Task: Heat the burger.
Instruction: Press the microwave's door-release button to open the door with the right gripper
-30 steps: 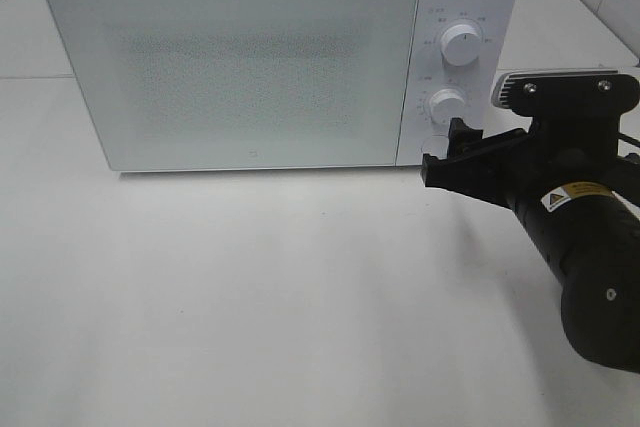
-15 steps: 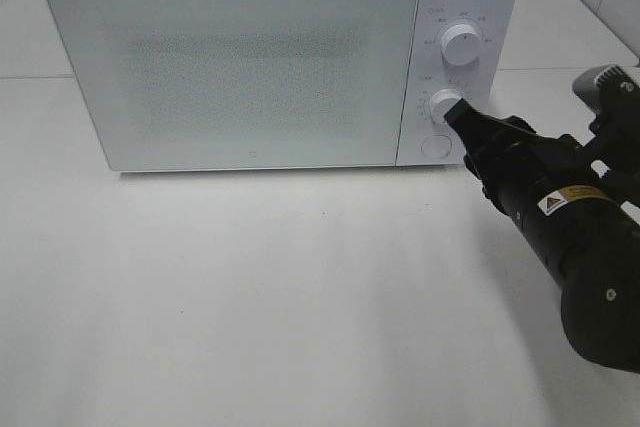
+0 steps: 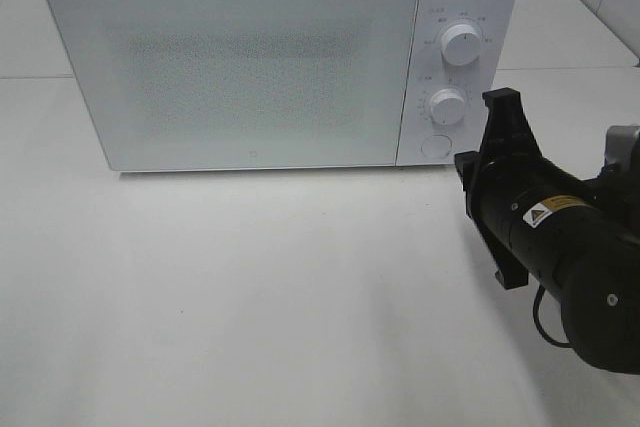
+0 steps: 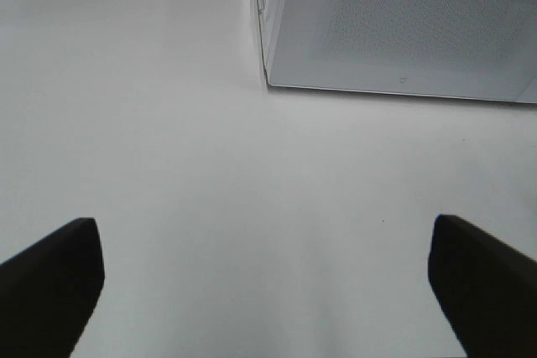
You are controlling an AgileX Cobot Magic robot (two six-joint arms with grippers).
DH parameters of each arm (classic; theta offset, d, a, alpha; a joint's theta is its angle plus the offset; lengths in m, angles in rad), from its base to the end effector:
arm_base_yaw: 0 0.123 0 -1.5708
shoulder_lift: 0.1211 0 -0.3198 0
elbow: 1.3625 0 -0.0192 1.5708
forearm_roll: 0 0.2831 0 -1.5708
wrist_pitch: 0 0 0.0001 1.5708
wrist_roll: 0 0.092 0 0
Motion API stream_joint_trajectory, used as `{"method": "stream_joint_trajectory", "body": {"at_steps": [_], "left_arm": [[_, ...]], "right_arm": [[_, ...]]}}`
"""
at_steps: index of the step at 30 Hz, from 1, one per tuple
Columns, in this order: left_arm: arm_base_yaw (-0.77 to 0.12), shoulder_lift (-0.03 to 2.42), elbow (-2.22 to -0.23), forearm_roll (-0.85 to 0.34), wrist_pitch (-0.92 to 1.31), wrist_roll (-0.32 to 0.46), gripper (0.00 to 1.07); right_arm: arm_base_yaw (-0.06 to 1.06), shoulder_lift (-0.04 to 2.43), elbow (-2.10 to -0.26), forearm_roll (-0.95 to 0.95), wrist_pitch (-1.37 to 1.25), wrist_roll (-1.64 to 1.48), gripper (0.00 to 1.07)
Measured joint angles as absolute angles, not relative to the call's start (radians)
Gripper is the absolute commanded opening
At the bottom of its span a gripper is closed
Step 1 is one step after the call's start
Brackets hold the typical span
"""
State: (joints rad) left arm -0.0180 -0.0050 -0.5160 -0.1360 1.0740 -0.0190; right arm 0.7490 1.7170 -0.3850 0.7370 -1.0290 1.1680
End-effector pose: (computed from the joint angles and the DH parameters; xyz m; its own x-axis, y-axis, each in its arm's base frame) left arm -0.0148 -0.0107 0.2968 -0.4545 -0.0753 -0.8876 0.0867 0.9880 -0.1282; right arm 0.2292 0.1408 0.1431 -0.1525 0.9739 -0.1681 0.2611 0.2037 0.9436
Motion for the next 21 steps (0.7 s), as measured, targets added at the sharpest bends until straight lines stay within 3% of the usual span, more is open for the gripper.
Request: {"method": "stream_joint_trajectory", "body": {"at_steps": [11, 21], "left_arm": [[-0.018, -0.005, -0.516, -0.136, 1.074, -0.019, 0.98], [-0.018, -0.005, -0.516, -0.136, 1.074, -0.019, 0.98]], "right_arm": [[0.747, 1.717, -0.385, 0.654, -0.982, 1.280, 0.00], [0.635, 1.717, -0.385, 0.553, -0.931, 1.284, 0.00]]}}
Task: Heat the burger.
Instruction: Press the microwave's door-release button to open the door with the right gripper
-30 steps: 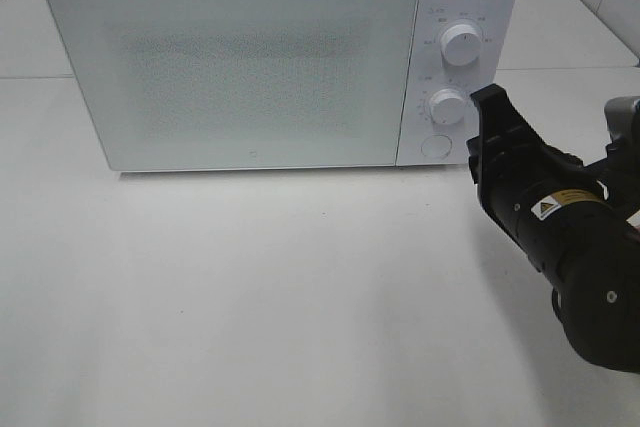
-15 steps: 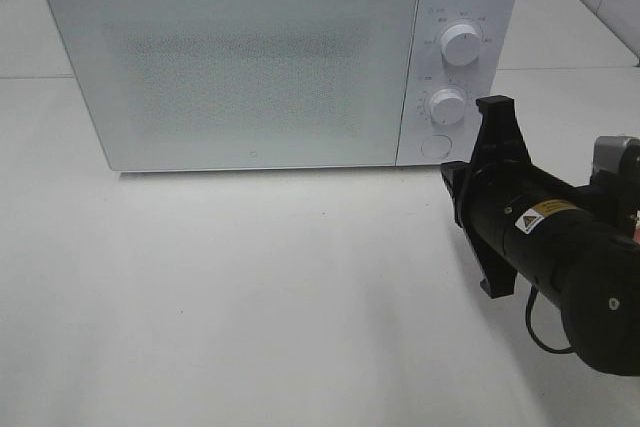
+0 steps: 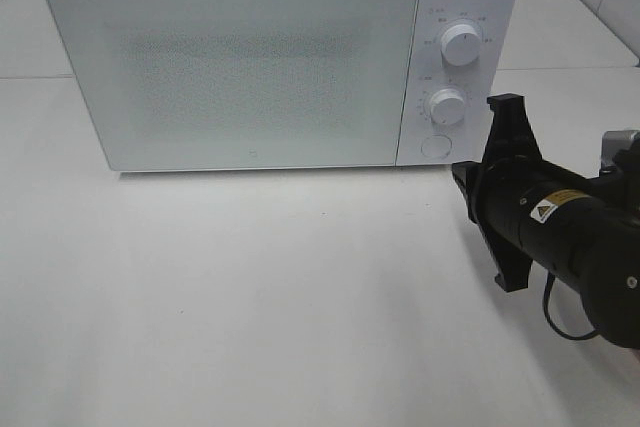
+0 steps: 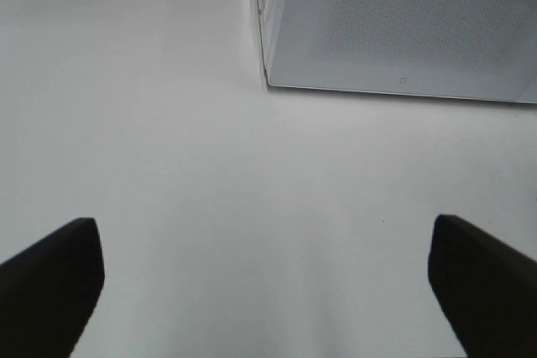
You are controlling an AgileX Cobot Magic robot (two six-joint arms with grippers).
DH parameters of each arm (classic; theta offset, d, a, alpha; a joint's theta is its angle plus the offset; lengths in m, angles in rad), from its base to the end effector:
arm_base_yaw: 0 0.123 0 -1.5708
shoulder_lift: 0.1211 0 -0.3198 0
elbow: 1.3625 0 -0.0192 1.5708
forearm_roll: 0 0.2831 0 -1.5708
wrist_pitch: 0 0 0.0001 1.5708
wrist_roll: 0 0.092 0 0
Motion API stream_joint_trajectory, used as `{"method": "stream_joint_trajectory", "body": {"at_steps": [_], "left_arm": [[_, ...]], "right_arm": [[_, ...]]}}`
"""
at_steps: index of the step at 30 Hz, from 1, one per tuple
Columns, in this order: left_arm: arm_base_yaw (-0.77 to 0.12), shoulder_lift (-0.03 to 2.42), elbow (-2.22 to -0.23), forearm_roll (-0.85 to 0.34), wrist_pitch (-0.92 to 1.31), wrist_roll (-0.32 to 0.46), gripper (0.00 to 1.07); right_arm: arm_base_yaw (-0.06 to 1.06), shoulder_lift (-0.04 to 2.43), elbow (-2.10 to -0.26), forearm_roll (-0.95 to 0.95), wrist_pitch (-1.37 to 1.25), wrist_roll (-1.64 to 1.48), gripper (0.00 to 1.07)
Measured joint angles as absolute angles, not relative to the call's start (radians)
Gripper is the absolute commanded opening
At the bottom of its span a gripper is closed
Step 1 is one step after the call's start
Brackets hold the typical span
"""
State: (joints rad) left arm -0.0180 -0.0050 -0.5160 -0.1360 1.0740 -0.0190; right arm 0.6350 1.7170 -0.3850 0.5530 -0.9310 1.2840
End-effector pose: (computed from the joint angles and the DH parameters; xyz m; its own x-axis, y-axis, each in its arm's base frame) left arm -0.0148 -0.0107 0.2968 -0.4545 -0.0753 -0.8876 0.0867 0.9880 -0.1282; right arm 0.2407 0.1292 0.1374 -0.2036 0.9740 -0.0997 0.3222 0.1628 0.9326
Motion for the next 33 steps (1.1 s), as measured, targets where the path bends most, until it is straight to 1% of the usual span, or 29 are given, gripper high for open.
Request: {"method": "stream_joint_trajectory", "body": {"at_steps": [9, 13, 27, 33], "left_arm": [[-0.018, -0.005, -0.516, -0.136, 1.074, -0.019, 0.98], [-0.018, -0.005, -0.516, -0.136, 1.074, -0.019, 0.98], [-0.018, -0.005, -0.516, -0.136, 1.074, -0.019, 0.98], [-0.018, -0.005, -0.516, -0.136, 1.074, -0.019, 0.98]], "right_arm": [[0.574, 1.718, -0.385, 0.500, -0.930, 1.305, 0.00], [0.546, 1.755, -0.396, 0.455, -0.929, 1.318, 0.00], [0.540, 1.887, -0.480, 0.407, -0.929, 1.384, 0.00], [0.503, 1.926, -0.525, 0.400, -0.929, 1.384, 0.00]]}}
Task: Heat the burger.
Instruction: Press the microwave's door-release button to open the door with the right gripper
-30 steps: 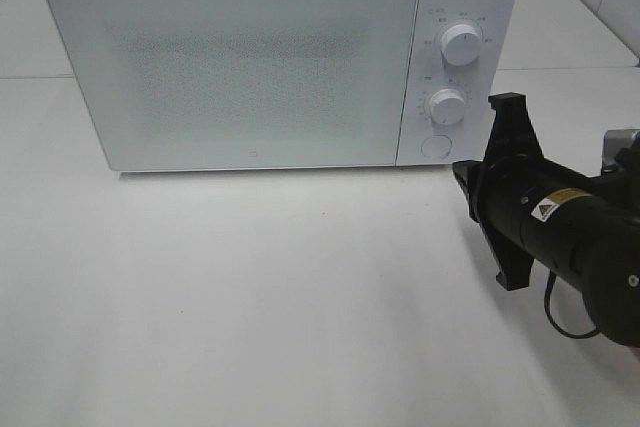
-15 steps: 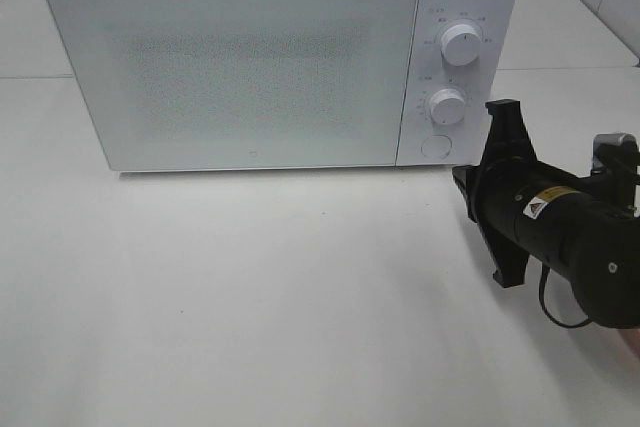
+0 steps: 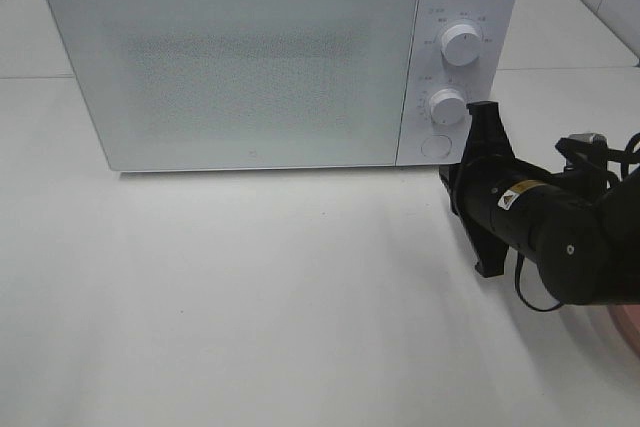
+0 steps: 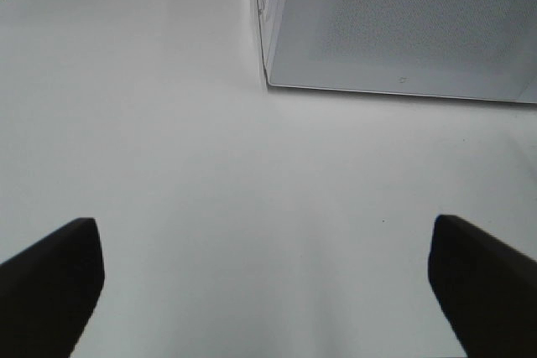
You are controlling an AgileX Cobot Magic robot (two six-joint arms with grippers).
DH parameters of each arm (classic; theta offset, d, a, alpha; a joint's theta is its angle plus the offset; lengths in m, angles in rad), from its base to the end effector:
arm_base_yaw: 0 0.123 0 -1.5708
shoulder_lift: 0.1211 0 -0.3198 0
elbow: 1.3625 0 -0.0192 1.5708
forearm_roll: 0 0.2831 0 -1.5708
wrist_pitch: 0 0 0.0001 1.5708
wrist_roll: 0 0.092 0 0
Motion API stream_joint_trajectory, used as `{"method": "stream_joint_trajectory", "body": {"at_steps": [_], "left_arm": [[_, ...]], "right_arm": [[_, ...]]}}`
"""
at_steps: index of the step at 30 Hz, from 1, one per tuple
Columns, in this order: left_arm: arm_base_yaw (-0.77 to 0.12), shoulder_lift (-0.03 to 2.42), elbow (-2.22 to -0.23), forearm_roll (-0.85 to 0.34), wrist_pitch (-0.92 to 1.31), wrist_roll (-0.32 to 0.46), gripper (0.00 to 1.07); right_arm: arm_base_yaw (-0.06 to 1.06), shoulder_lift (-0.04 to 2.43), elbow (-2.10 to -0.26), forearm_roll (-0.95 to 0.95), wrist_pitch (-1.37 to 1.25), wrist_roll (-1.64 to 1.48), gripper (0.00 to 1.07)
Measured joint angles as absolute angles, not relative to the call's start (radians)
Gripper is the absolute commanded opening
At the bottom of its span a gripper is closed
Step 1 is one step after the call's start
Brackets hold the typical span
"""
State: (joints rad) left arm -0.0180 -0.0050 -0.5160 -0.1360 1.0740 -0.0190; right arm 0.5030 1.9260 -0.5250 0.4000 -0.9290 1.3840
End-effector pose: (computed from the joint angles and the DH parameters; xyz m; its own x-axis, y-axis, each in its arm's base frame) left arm -0.0148 -0.0107 0.2968 -0.4545 -0.0753 -0.8876 0.0867 0.9880 -0.1282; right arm 0.2914 0.1276 0.1022 -0.1865 0.9798 -0.0726 0.3731 0.1390 0.9173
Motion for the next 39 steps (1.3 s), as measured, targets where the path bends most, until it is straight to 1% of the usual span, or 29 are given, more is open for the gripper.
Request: {"method": "stream_joint_trajectory", "body": {"at_steps": [2, 15, 22, 39], "left_arm": [[-0.018, -0.005, -0.516, -0.136, 1.074, -0.019, 0.98], [-0.018, -0.005, -0.516, -0.136, 1.074, -0.019, 0.98], [-0.018, -0.005, -0.516, -0.136, 1.074, -0.019, 0.98], [-0.018, -0.005, -0.516, -0.136, 1.074, -0.019, 0.98]], "right_arm": [[0.481, 1.937, -0.548, 0.383, -0.929, 1.384, 0.00], [0.470, 1.995, -0.620, 0.365, -0.929, 1.384, 0.00], [0.446, 2.007, -0.650, 0.356, -0.929, 1.384, 0.00], [0.443, 2.094, -0.732, 0.350, -0.932, 1.384, 0.00]]}}
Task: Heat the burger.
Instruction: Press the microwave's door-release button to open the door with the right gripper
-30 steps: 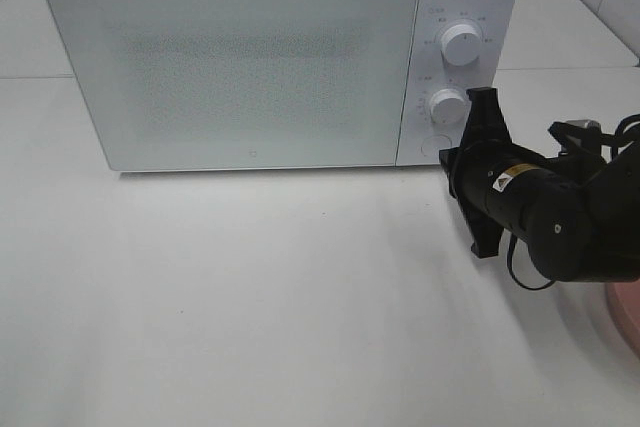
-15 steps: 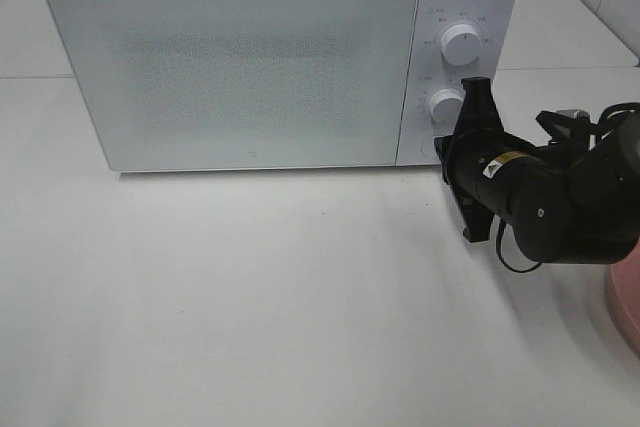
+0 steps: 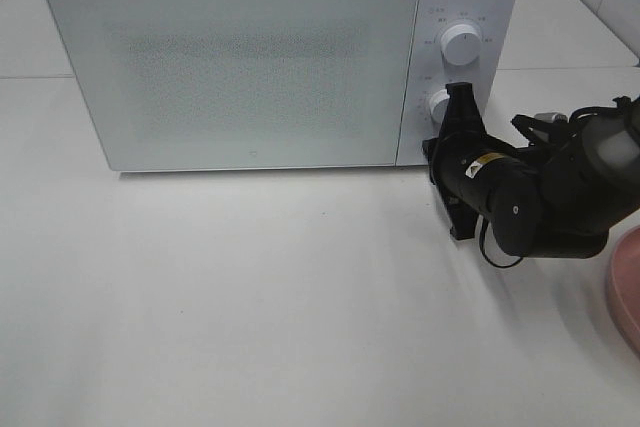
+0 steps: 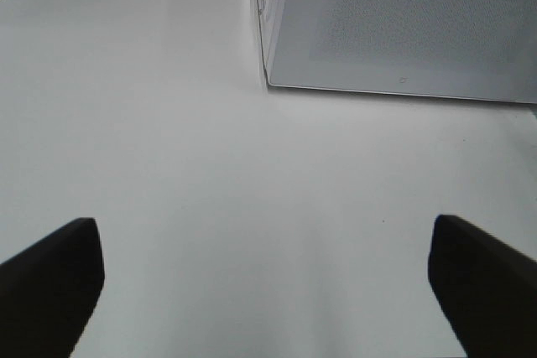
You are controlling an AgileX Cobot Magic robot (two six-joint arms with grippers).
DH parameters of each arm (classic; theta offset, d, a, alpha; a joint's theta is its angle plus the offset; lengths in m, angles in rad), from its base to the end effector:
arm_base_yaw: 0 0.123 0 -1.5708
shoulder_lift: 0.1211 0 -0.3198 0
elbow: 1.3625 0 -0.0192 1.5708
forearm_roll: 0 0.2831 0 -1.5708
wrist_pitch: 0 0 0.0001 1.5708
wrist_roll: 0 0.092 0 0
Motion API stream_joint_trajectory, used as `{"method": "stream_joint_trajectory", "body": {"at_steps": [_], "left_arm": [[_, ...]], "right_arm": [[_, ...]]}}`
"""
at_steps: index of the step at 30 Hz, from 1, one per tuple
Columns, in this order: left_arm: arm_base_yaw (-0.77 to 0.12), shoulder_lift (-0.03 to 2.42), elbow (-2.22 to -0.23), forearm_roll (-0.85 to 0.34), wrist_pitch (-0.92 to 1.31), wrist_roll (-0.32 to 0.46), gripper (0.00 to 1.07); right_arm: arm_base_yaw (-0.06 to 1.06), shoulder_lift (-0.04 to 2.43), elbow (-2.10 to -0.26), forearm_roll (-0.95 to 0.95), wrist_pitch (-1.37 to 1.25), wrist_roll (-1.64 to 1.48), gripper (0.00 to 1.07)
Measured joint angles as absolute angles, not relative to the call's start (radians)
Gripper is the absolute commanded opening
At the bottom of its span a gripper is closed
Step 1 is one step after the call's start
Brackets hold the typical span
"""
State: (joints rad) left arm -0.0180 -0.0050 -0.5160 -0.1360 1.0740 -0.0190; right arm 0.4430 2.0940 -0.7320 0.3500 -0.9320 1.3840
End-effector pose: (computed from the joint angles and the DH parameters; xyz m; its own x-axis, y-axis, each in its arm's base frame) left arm -0.0148 -0.0107 0.2968 -0.4545 -0.0753 -0.8876 0.0867 0.9880 -0.1282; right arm 0.3500 0.1380 0.0812 -0.1714 0.9824 -0.0747 0.3341 0.1292 0.9336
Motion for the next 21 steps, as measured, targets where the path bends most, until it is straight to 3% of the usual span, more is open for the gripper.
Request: {"method": "stream_joint_trajectory", "body": {"at_steps": [21], "left_arm": [[-0.018, -0.005, -0.516, -0.136, 1.074, -0.019, 0.98]], "right_arm": [[0.415, 2.129, -0.750, 0.352, -0.990, 1.384, 0.00]]}}
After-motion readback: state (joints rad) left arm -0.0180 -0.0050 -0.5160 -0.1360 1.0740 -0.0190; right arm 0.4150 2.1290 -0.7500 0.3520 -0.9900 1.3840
